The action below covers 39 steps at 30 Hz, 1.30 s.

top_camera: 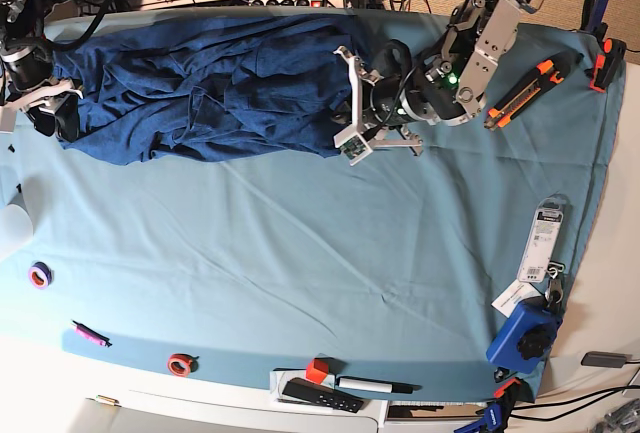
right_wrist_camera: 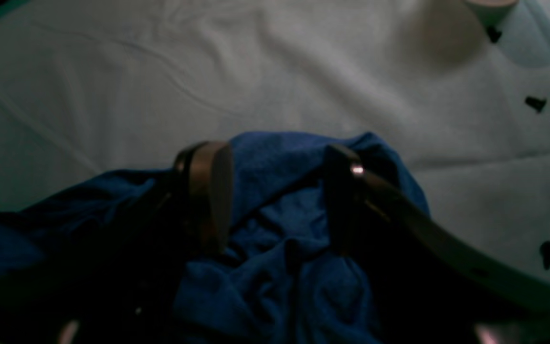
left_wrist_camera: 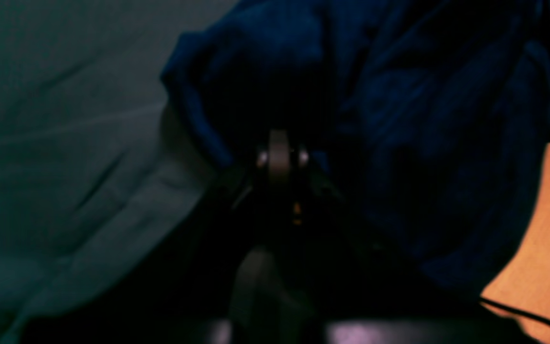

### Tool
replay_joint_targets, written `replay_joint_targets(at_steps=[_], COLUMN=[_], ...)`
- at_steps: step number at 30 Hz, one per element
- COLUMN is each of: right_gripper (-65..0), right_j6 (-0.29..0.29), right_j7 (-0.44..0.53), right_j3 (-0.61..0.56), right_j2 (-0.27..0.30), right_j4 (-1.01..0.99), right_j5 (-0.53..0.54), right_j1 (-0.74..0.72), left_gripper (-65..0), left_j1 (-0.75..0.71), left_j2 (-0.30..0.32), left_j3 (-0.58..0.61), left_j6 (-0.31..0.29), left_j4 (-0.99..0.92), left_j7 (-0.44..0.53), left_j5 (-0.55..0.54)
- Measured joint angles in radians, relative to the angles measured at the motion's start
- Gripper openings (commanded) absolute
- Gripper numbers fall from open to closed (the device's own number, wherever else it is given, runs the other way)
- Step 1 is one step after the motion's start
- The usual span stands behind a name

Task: Layout the t-shirt on the table in an organized manner, then fold the t-shirt properly
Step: 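Lay the held end onto the shirt and open the left gripper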

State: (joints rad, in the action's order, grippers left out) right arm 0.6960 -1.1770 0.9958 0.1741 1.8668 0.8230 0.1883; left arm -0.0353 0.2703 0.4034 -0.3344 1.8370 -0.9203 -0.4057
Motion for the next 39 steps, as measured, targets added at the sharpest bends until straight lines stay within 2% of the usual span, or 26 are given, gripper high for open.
replay_joint_targets(at_steps=[4,15,26,30,33,39], right_gripper=[-34.7,-34.7,-34.7,-34.7,-34.7,-34.7], right_j6=[0.0,0.0,0.0,0.0,0.0,0.0], right_j7=[0.0,0.0,0.0,0.0,0.0,0.0], right_j3=[0.0,0.0,0.0,0.0,0.0,0.0], right_j2=[0.0,0.0,0.0,0.0,0.0,0.0], right_j4=[0.0,0.0,0.0,0.0,0.0,0.0], right_j5=[0.0,0.0,0.0,0.0,0.0,0.0], right_j1=[0.0,0.0,0.0,0.0,0.0,0.0], left_gripper=[-65.0,-65.0,-65.0,-65.0,-65.0,-65.0], left_j1=[0.001,0.003,0.019,0.034,0.062,0.113], left_j2=[-0.007,-0.021,-0.068,-0.068,-0.068,-0.068], left_j3=[0.016,0.19,0.201,0.203,0.203,0.203], left_j6=[-0.023,-0.009,-0.01,0.059,0.108,0.114], left_j4=[0.0,0.0,0.0,0.0,0.0,0.0], left_j7=[-0.023,-0.039,-0.031,0.037,0.059,0.056], left_j5=[-0.014,0.0,0.032,0.126,0.151,0.152])
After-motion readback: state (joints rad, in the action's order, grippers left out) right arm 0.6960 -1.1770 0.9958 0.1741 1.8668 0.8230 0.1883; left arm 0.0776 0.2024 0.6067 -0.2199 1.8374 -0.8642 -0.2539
